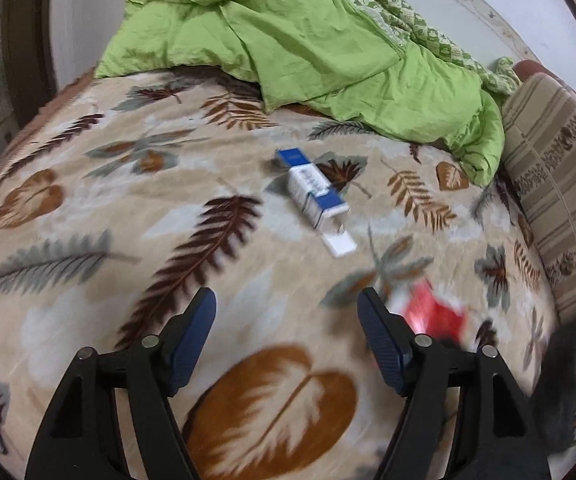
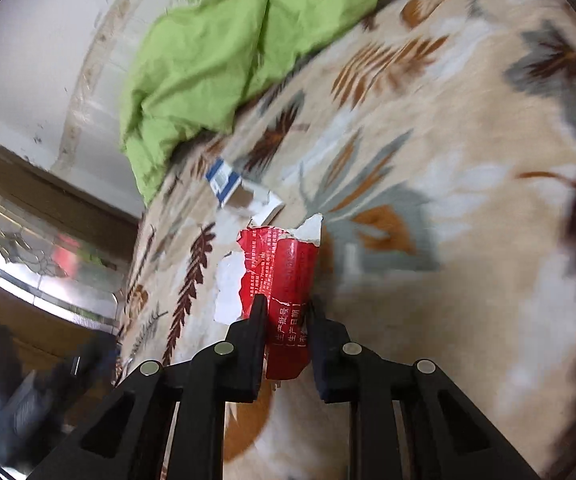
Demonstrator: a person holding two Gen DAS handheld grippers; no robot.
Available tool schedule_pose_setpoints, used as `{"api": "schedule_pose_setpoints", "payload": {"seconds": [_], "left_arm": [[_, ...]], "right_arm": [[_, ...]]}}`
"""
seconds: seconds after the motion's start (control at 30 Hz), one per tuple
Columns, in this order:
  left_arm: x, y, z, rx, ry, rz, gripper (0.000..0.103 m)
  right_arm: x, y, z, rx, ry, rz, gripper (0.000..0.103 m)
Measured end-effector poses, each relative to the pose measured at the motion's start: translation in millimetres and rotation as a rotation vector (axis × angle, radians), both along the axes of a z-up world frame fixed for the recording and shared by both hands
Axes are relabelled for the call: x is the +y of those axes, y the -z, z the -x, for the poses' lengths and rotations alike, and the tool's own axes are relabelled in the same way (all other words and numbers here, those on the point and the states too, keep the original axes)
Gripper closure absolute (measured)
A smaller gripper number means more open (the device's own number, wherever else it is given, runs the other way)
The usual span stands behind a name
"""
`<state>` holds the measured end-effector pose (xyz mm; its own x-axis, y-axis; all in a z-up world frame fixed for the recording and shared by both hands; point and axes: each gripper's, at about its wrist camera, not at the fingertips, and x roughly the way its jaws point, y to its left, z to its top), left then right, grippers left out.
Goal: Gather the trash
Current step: 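Grasp the red torn wrapper with the right gripper and lift it, then grasp the blue-and-white medicine box with the left gripper while the right gripper holds the wrapper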
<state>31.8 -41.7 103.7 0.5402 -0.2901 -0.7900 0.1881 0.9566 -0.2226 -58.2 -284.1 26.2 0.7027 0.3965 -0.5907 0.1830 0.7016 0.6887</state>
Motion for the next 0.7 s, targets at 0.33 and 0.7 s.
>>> {"api": "schedule_pose_setpoints", "payload": {"seconds": [0.33,0.7], "left_arm": [[-54.2,30.0,-123.4,0.183,-0.104,0.019,0.029],[-76.0,82.9,-165.0,0.256,-0.143,-0.068,0.052]], "right_arm": [[-16.4,-11.8,48.3,-0.101,0.040,0.119,0.083],[-21.3,-12.5,41.7,-0.120,0.063,0.131,0.083]]}}
